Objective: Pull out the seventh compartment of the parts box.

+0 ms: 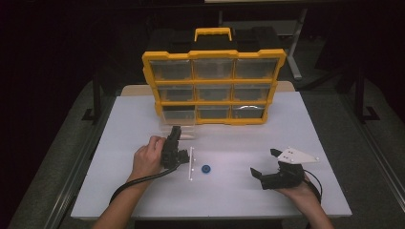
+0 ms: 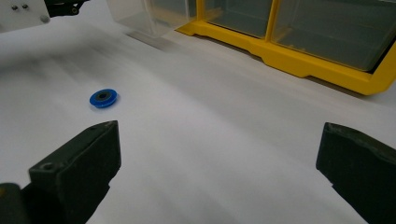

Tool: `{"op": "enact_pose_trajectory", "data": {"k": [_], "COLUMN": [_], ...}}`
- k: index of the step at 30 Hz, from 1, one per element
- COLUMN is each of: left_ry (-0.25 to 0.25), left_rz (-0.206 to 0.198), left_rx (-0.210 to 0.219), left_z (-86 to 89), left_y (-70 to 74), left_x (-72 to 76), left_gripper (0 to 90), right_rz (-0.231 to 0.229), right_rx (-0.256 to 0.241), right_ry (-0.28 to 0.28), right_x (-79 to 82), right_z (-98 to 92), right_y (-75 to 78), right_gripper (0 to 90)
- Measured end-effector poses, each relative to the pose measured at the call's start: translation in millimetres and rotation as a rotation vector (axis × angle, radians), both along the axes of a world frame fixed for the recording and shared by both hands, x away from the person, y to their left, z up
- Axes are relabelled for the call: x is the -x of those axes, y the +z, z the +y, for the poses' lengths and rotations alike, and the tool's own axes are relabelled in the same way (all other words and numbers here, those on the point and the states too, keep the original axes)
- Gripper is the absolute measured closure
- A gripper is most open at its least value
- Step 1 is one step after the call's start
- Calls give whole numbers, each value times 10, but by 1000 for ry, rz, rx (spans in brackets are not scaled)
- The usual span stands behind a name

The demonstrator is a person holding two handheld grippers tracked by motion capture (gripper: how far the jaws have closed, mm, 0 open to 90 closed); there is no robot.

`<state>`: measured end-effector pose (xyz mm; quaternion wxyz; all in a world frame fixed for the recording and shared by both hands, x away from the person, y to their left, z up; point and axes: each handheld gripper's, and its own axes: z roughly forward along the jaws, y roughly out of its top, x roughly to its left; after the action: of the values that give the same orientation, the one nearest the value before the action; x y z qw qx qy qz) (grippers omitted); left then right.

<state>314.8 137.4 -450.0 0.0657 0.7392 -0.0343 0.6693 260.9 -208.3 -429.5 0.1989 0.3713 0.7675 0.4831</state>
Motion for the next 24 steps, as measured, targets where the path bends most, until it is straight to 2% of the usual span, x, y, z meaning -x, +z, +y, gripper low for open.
{"op": "enact_pose_trajectory", "data": {"k": [10,17,21,22,23,24], "left_ry": [-6,-2,-1,19,15,29], "left_rz": [12,9,14,17,18,24], "left_rx": [14,13,30,6,19,12], "left_z": [7,12,18,21,21,24], "left_y": [2,14,39,61,58,70], "left_x": [11,35,39,53,48,62], "left_gripper": [753,616,532,514,495,477], "right_rz": [11,12,8,8,10,4], "right_rx": [-3,-2,-4,-4,-6,-4], "right_ry": [-8,-1,0,-2,-4,-3], "right_x": [-9,-12,-3,-2,-2,-4], "right_z": [6,18,6,3,2,0], "right_y": [-3,-2,-2,-2,-1,-1], "right_gripper": [0,0,0,0,0,0]}}
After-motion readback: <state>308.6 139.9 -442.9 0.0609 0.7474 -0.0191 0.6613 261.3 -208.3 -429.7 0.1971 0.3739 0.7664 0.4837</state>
